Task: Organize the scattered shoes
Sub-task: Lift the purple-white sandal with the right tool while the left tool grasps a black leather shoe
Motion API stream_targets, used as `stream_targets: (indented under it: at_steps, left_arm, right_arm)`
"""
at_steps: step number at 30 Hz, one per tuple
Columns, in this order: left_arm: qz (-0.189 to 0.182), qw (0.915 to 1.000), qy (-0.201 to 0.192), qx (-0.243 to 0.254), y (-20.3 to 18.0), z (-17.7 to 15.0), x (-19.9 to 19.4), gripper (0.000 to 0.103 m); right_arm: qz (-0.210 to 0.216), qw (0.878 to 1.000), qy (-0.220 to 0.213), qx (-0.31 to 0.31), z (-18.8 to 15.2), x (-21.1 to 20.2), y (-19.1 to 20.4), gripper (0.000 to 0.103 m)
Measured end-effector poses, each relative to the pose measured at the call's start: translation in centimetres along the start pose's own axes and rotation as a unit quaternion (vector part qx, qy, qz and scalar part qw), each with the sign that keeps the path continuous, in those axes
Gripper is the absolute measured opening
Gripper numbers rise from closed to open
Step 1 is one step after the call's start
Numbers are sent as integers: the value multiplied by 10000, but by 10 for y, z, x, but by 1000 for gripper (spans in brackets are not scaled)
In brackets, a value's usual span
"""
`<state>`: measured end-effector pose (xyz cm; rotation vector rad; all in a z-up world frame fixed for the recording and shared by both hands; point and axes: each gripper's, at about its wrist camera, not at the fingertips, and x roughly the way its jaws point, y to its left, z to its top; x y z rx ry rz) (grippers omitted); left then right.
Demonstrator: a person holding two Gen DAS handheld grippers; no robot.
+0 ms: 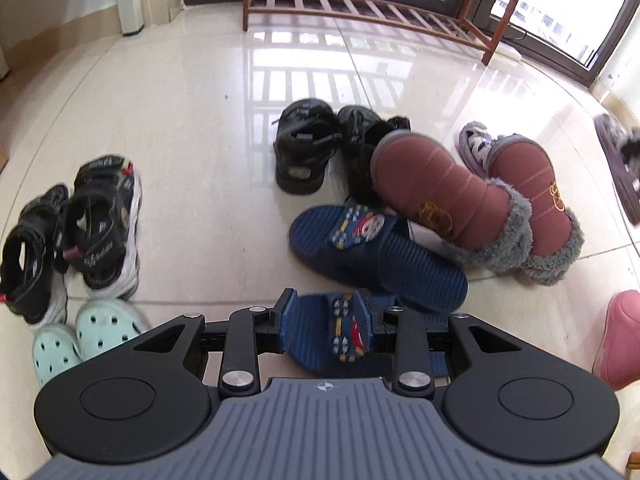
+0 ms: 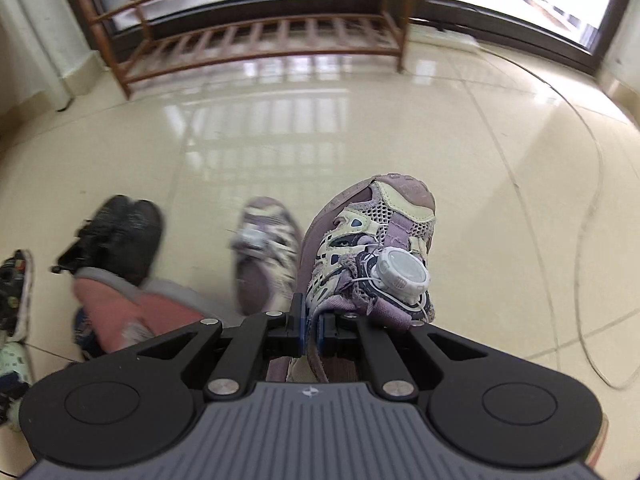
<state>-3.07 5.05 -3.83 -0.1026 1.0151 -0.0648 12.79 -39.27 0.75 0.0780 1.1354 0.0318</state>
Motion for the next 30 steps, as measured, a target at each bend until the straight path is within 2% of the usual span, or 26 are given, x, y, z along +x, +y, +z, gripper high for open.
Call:
stream_targets:
  at_steps: [5, 12, 16, 20, 27, 30]
  left_arm:
    - [84, 9998, -103, 119, -10, 21, 7, 35]
    - [140, 9995, -242, 149, -22, 60, 21, 35]
    - [240, 9994, -152, 198, -27, 83, 40, 35]
    - [532, 9976, -146, 426, -30, 103, 62, 35]
    - [1051, 9930, -161, 519, -19, 128, 98, 35]
    - [1056, 9929, -41, 547, -12, 135, 114, 35]
  right_arm:
    - [-162, 9996, 47, 228, -24, -3, -44, 7]
    - [-278, 9984, 169, 464, -51, -29, -96, 7]
    - [-315, 9975, 213, 591, -60, -43, -112, 7]
    - [-310, 9966, 222, 729, -68, -55, -126, 7]
    - [-282, 9950, 320, 901, -82, -63, -142, 7]
    - [-273, 9943, 369, 959, -86, -62, -146, 7]
